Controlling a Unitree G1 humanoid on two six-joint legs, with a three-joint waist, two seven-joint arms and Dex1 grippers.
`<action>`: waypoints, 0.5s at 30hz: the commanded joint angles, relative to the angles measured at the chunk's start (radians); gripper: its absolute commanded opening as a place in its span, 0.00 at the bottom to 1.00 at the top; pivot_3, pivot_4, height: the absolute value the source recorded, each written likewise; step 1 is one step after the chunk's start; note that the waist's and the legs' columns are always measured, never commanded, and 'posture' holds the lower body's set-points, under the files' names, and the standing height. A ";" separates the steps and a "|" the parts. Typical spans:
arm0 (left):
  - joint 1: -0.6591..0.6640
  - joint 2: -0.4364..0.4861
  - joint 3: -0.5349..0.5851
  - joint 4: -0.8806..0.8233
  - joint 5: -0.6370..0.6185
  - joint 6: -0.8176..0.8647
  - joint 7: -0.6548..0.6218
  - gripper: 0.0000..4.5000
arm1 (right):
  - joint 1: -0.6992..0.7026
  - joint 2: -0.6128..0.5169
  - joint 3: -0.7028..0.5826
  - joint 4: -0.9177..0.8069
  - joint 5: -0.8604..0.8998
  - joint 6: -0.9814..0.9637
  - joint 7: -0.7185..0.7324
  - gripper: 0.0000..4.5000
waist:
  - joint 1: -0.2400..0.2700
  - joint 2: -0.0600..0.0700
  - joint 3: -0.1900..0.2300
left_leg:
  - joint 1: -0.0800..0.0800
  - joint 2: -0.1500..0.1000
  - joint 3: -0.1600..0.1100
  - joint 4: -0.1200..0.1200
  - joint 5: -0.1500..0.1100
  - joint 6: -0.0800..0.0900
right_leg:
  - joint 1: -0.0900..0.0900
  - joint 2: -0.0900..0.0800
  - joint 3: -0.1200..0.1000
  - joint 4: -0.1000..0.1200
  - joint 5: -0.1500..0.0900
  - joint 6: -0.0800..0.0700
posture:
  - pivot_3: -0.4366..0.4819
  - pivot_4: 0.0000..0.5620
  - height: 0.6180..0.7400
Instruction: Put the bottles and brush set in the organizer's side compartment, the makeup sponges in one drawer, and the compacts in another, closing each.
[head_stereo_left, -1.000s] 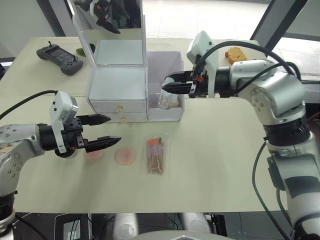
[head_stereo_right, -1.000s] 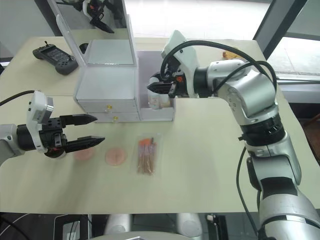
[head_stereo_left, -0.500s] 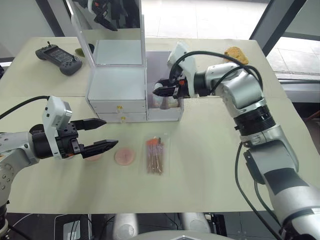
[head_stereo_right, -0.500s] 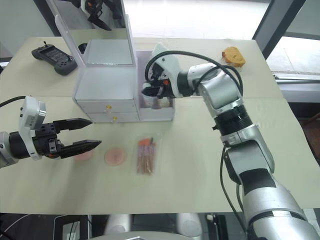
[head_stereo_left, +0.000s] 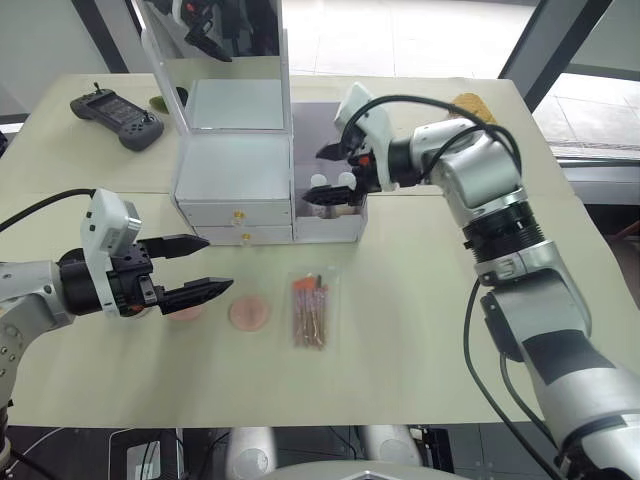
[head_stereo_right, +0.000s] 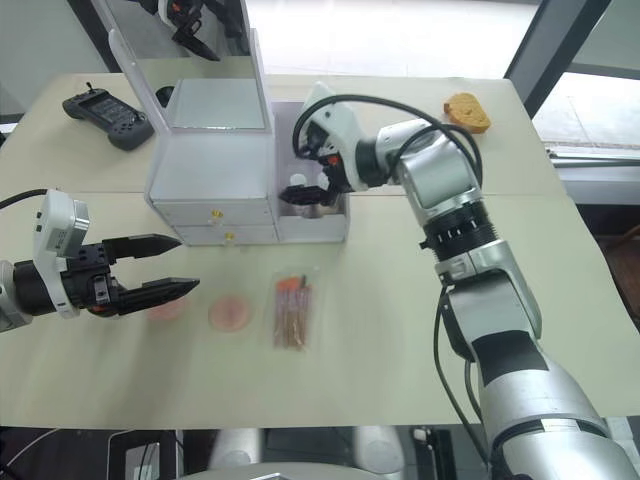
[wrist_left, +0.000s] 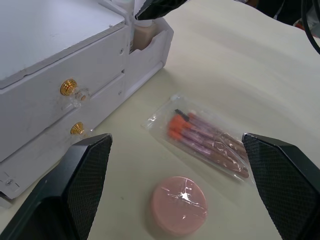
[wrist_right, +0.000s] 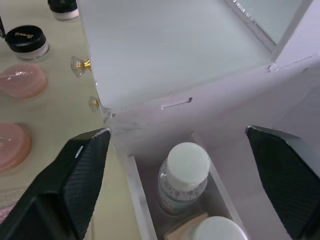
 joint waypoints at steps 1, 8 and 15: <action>-0.017 0.026 0.067 0.057 0.001 -0.040 -0.030 1.00 | -0.035 -0.073 -0.125 -0.077 0.065 0.022 0.030 0.99 | 0.002 0.000 0.000 | 0.000 0.000 0.000 0.000 0.000 0.000 | 0.000 0.000 0.000 0.000 0.000 0.000 | 0.48 0.27 0.71; -0.028 0.087 0.172 0.414 0.111 -0.197 -0.128 1.00 | 0.211 -0.319 -0.320 -0.229 0.128 0.005 0.061 0.99 | 0.002 0.000 0.000 | 0.001 0.000 0.000 -0.001 0.000 0.000 | 0.000 0.000 0.000 -0.001 -0.005 0.001 | 0.48 0.27 0.71; -0.170 0.146 0.110 1.127 0.326 -0.562 -0.218 1.00 | 0.661 -0.504 -0.572 -0.352 0.144 -0.072 0.001 0.99 | -0.006 0.000 0.000 | 0.002 0.000 0.001 -0.002 0.000 0.000 | 0.000 0.000 0.000 -0.001 -0.006 -0.001 | 0.48 0.27 0.71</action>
